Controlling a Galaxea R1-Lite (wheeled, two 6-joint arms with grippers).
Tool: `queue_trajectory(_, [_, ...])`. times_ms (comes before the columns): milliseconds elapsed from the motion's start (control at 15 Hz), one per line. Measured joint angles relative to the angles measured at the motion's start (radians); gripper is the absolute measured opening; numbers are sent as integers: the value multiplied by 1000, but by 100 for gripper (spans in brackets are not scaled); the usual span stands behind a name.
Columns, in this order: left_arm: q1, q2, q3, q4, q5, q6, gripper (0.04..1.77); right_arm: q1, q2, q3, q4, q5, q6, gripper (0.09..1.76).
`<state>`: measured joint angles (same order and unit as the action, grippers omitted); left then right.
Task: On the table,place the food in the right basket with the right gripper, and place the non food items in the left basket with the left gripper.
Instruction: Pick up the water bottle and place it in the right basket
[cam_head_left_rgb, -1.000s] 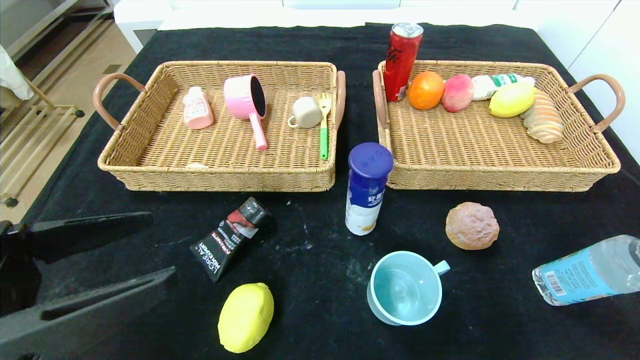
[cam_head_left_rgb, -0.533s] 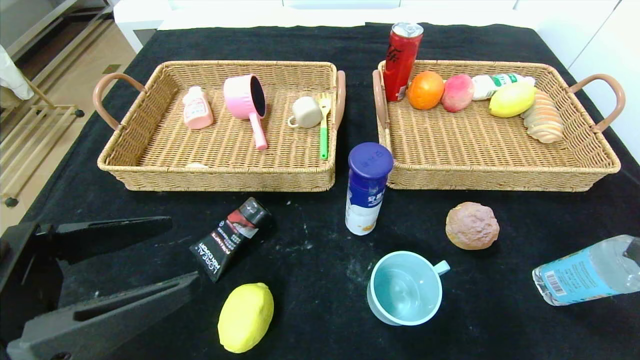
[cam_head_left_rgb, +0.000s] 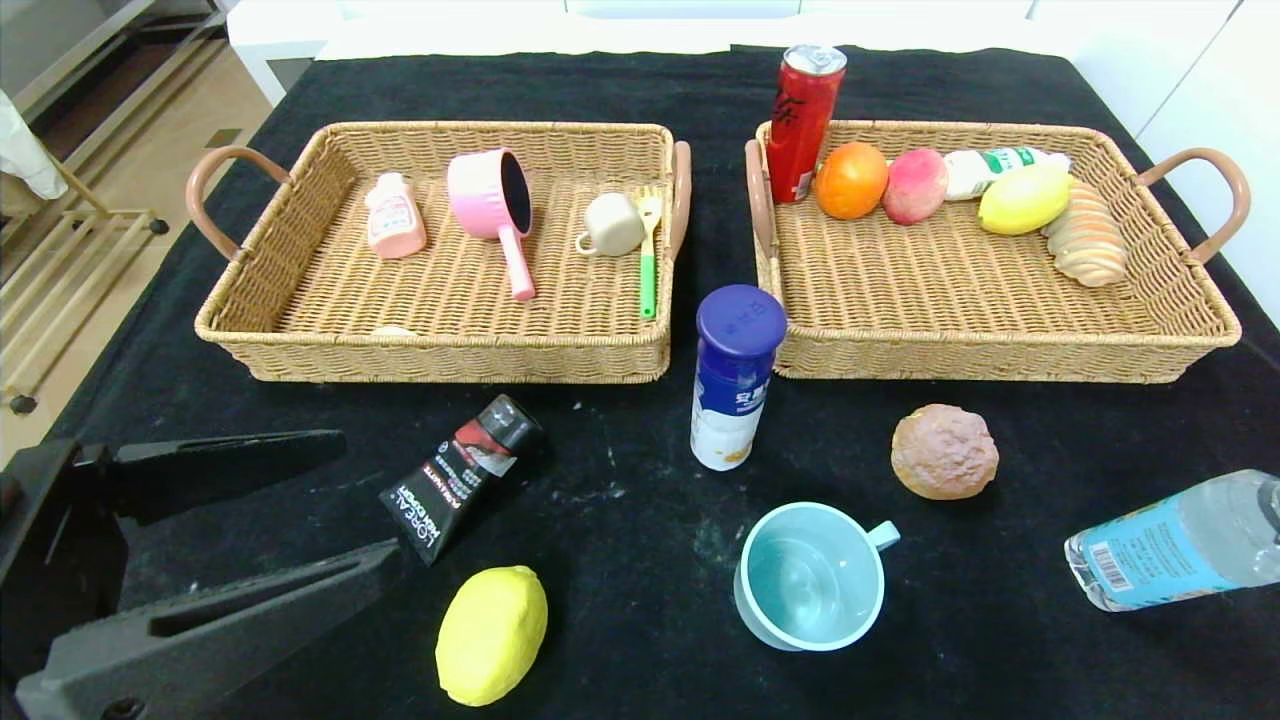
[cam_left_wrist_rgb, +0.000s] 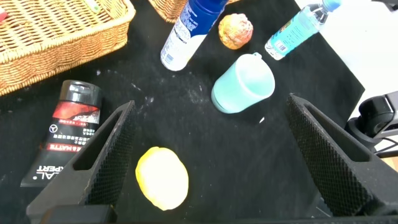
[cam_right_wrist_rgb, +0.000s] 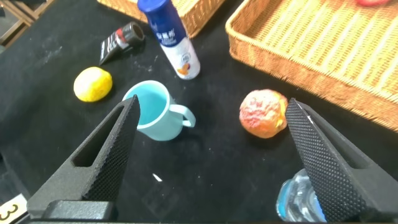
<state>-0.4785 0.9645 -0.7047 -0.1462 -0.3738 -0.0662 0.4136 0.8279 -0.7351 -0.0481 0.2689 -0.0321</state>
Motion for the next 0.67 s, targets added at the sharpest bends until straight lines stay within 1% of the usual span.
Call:
queue_trajectory(133, [0,0,2,0,0,0,172,-1,-13,-17,25,-18,1,171])
queue_trajectory(200, [0,0,3,0,0,1,172,-5,-20,-33,46,-45,2,171])
queue_trajectory(467, [0,6,9,0,0,1,172,-22,-33,-97,158,-255,9,171])
queue_trajectory(667, [0,13,14,0,0,1,172,-25,-36,-84,184,-334,44,171])
